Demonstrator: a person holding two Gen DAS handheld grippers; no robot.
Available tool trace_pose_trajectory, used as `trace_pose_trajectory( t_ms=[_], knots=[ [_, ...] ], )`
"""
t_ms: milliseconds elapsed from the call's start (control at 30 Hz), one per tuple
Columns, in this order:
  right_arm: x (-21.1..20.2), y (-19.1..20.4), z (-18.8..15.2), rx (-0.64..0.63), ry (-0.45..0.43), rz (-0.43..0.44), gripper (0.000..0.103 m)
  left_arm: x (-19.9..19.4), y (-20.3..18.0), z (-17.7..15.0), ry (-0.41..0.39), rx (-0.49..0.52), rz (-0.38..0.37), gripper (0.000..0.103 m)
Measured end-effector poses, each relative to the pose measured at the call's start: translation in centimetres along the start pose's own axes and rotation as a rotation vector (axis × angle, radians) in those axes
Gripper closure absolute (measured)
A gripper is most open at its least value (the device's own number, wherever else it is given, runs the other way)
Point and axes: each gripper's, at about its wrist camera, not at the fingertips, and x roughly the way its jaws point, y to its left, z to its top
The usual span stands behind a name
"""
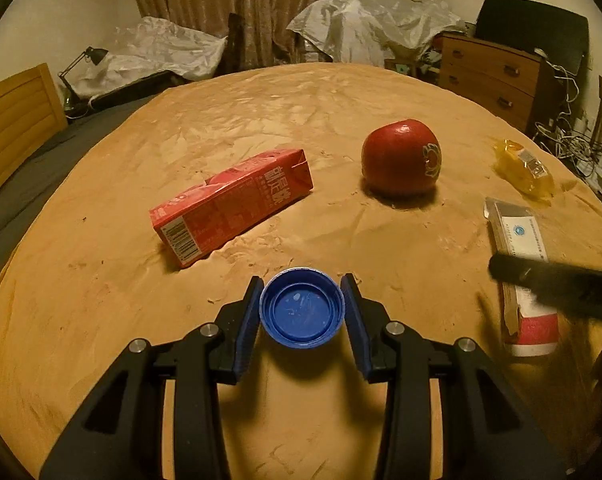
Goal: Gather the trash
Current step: 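Grasp the blue bottle cap with left gripper while right grasps white medicine box, then lift and carry the blue cap and medicine box over the white bucket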
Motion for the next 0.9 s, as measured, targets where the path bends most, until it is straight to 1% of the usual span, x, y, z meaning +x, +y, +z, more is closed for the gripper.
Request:
trace_pose_trajectory(
  t_ms=[67,100,133,233,300,367,433,567,767,900],
  knots=[
    [0.5,0.3,-0.4,-0.017,-0.011,-0.034,0.024,0.0,-0.1,-0.1,0.002,-0.004,-0.002,0.065],
    [0.5,0.4,-0.6,-0.030,-0.025,-0.056,0.033,-0.1,-0.1,-0.2,0.000,-0.005,0.002,0.065],
    [0.5,0.3,-0.7,-0.040,-0.033,-0.066,0.036,-0.2,-0.1,-0.2,-0.004,-0.005,-0.001,0.065],
    [0.2,-0.3,-0.9,-0.080,-0.046,-0.036,0.045,-0.7,0.0,-0.2,-0.014,-0.005,-0.003,0.065],
    [-0.2,-0.7,-1.2,-0.112,-0.051,0.001,0.049,-1.1,0.0,-0.4,-0.019,-0.010,-0.004,0.065],
    [-1.2,-0.9,-1.9,-0.159,-0.079,0.033,0.050,-1.6,-0.3,-0.6,-0.024,-0.013,-0.015,0.065],
    [-2.2,-1.1,-2.5,-0.190,-0.100,0.048,0.050,-2.5,-0.5,-0.9,-0.033,-0.020,-0.025,0.065],
    [-5.6,-1.4,-4.0,-0.244,-0.187,0.080,0.050,-4.7,-1.1,-1.3,-0.064,-0.035,-0.042,0.065],
    [-11.9,-1.1,-6.3,-0.306,-0.311,0.113,0.049,-9.3,-2.2,-1.6,-0.138,-0.051,-0.039,0.065],
    [-15.2,-1.1,-7.4,-0.313,-0.394,0.122,0.048,-12.7,-3.4,-1.8,-0.204,-0.050,-0.022,0.065]
  ],
)
